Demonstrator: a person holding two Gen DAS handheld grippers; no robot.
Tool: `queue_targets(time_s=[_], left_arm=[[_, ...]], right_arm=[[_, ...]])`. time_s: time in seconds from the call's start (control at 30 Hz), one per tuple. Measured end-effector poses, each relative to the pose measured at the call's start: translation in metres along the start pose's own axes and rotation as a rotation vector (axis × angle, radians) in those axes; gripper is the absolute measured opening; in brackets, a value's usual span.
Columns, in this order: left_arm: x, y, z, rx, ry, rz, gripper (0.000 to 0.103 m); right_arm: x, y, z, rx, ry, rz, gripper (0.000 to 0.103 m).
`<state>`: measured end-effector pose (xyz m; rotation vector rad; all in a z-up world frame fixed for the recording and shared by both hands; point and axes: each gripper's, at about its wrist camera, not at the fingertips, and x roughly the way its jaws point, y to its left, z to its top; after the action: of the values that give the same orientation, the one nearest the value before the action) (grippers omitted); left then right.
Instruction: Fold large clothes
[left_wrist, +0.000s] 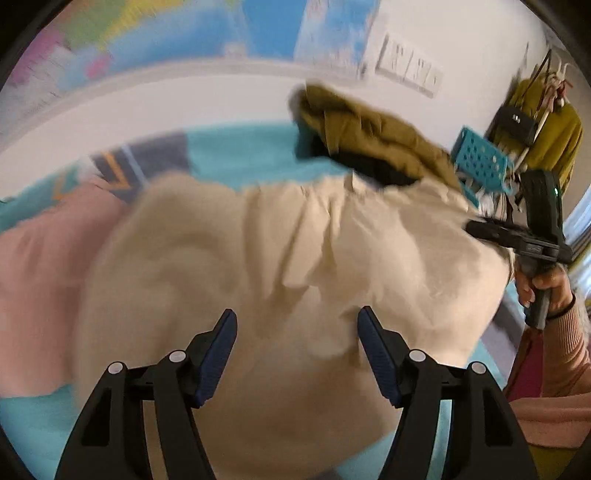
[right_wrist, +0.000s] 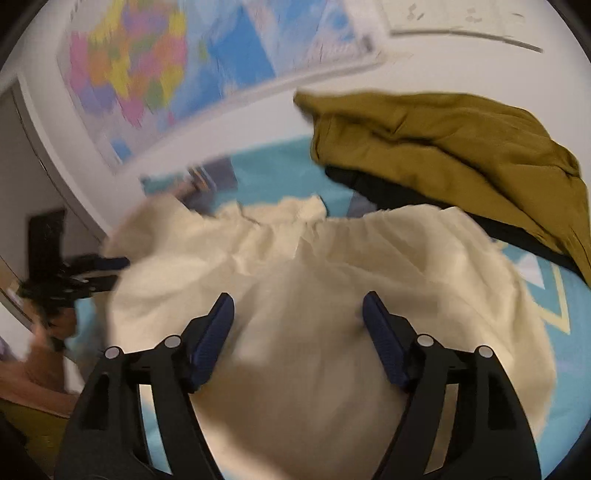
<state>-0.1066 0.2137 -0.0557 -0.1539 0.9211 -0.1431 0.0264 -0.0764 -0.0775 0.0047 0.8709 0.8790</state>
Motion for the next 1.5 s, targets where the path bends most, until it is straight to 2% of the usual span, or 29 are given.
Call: queue_targets(time_s=[0.03, 0.1, 0.2, 0.37, 0.43, 0.53, 0.6, 0.63, 0.67, 0.7, 0.77, 0.87, 0.93, 1.03, 1.13, 1.23, 1.27, 1.3, 1.33, 1.4, 1.43, 1.47, 1.5], left_arm=[[0.012, 0.002, 0.001, -0.009, 0.022, 0.005, 0.065], [0.023, 0.01, -0.001, -0.033, 0.042, 0.003, 0.067], [0.023, 0.019, -0.003, -0.063, 0.027, -0.019, 0.063], [0.012, 0.03, 0.003, -0.105, -0.027, 0.012, 0.058], [0.011, 0.038, 0.006, -0.142, -0.038, 0.01, 0.057], [0.012, 0.047, 0.004, -0.169, -0.045, 0.002, 0.056], [0.01, 0.047, 0.001, -0.143, -0.054, 0.017, 0.056], [0.009, 0.047, -0.001, -0.133, -0.054, 0.015, 0.056], [0.009, 0.048, -0.002, -0.131, -0.053, 0.014, 0.056], [0.009, 0.049, -0.002, -0.131, -0.053, 0.014, 0.056], [0.006, 0.048, -0.004, -0.132, -0.06, 0.015, 0.056], [0.001, 0.046, -0.006, -0.131, -0.065, 0.02, 0.057], [-0.004, 0.044, -0.008, -0.118, -0.076, 0.026, 0.059], [-0.006, 0.044, -0.011, -0.113, -0.08, 0.038, 0.061], [-0.004, 0.043, -0.013, -0.108, -0.082, 0.045, 0.062], [-0.003, 0.043, -0.013, -0.11, -0.082, 0.047, 0.063], [-0.003, 0.042, -0.013, -0.109, -0.083, 0.05, 0.064], [-0.002, 0.041, -0.014, -0.111, -0.082, 0.052, 0.064], [-0.002, 0.041, -0.014, -0.112, -0.081, 0.055, 0.065], [-0.001, 0.039, -0.014, -0.106, -0.08, 0.063, 0.066], [0.0, 0.039, -0.014, -0.103, -0.079, 0.07, 0.066], [0.0, 0.038, -0.014, -0.101, -0.077, 0.074, 0.066], [0.001, 0.038, -0.014, -0.099, -0.076, 0.077, 0.066]], right_arm=[[0.012, 0.0, 0.002, -0.011, 0.024, -0.03, 0.053], [0.022, -0.005, 0.0, -0.018, 0.041, -0.054, 0.017], [0.02, -0.002, 0.002, -0.047, 0.008, -0.067, 0.004], [-0.003, 0.01, 0.025, -0.082, -0.146, -0.106, 0.003], [-0.001, 0.014, 0.032, -0.098, -0.18, -0.112, 0.003], [0.027, 0.006, 0.028, -0.105, -0.085, -0.134, 0.004], [0.045, -0.006, 0.021, -0.075, 0.001, -0.114, 0.012], [0.047, -0.011, 0.019, -0.054, 0.005, -0.106, 0.012], [0.043, -0.014, 0.017, -0.031, -0.006, -0.076, 0.017], [0.036, -0.016, 0.017, -0.021, -0.016, -0.058, 0.032], [0.01, -0.018, 0.013, 0.015, -0.083, -0.053, 0.053], [-0.045, -0.028, 0.0, 0.069, -0.205, 0.002, 0.053], [-0.086, -0.046, -0.02, 0.149, -0.285, 0.004, 0.055], [-0.118, -0.071, -0.05, 0.238, -0.313, -0.065, 0.058], [-0.131, -0.1, -0.093, 0.354, -0.265, -0.11, 0.058], [-0.131, -0.112, -0.118, 0.421, -0.245, -0.055, 0.058], [-0.131, -0.113, -0.125, 0.435, -0.254, -0.041, 0.054], [-0.13, -0.114, -0.13, 0.437, -0.261, -0.015, 0.045], [-0.129, -0.114, -0.131, 0.433, -0.262, -0.001, 0.04], [-0.13, -0.109, -0.132, 0.408, -0.275, -0.013, 0.022], [-0.133, -0.104, -0.13, 0.38, -0.286, -0.035, 0.018], [-0.135, -0.101, -0.129, 0.369, -0.291, -0.048, 0.006], [-0.137, -0.1, -0.127, 0.368, -0.298, -0.043, 0.005]])
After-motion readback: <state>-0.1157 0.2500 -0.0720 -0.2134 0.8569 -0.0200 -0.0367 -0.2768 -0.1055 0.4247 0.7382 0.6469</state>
